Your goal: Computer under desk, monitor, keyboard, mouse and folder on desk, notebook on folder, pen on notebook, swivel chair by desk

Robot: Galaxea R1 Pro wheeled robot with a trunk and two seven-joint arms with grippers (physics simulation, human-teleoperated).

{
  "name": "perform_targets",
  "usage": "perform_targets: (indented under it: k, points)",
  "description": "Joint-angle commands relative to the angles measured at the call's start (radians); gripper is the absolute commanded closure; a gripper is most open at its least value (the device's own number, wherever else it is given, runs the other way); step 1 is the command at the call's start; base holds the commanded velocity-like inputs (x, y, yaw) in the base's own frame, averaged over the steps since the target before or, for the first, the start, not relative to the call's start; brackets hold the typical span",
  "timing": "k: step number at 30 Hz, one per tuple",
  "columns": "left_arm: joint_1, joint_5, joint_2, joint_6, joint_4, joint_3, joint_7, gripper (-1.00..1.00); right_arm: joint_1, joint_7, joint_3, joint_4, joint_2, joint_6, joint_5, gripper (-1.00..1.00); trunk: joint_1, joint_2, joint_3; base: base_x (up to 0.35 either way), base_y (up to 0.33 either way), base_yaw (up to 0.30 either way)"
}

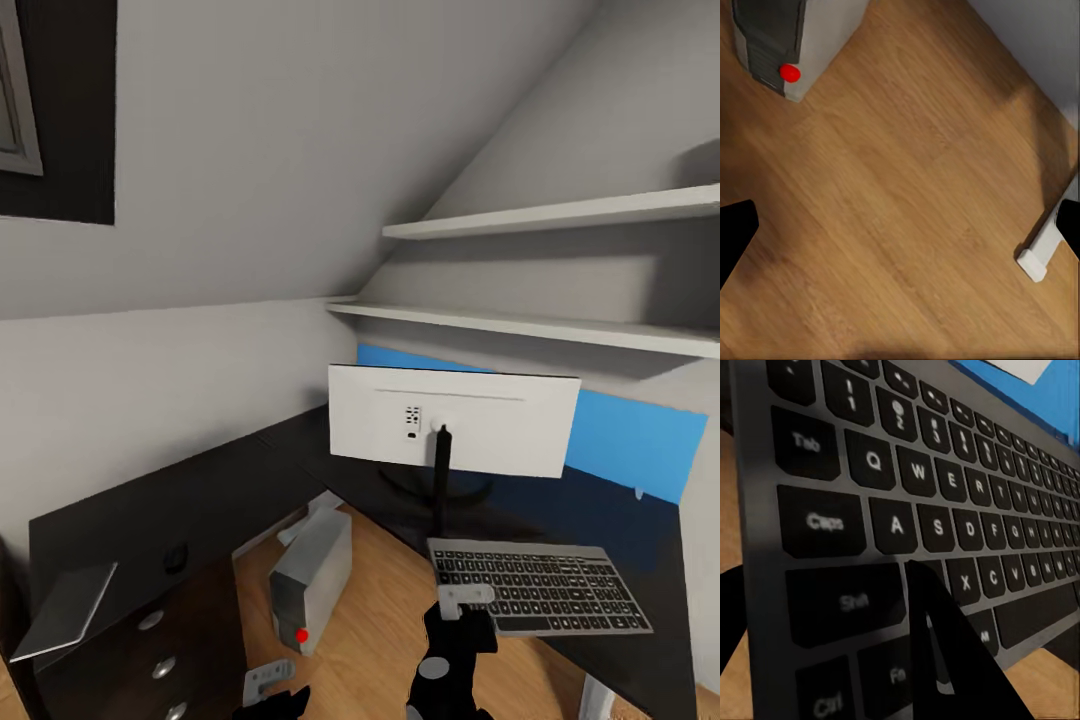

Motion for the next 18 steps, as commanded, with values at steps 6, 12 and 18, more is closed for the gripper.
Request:
perform_targets:
  k: [6,12,18]
  points:
    - [-0.001,0.011,0.0,-0.004,0.002,-0.008,-0.005,-1.0,-0.047,-0.004,0.003,0.119,0.0,0.008,-0.003,1.0,0.0,-0.001,0.002,0.0,0.0,-0.246]
    - [-0.001,0.011,0.0,-0.004,0.002,-0.008,-0.005,-1.0,-0.079,-0.002,0.003,0.188,-0.001,0.007,-0.003,1.0,0.0,-0.001,0.006,0.0,0.0,-0.246]
    - [-0.001,0.011,0.0,-0.004,0.002,-0.008,-0.005,-1.0,-0.1,0.0,0.002,0.234,-0.001,0.006,-0.004,1.0,0.0,-0.001,0.01,0.0,0.0,-0.246]
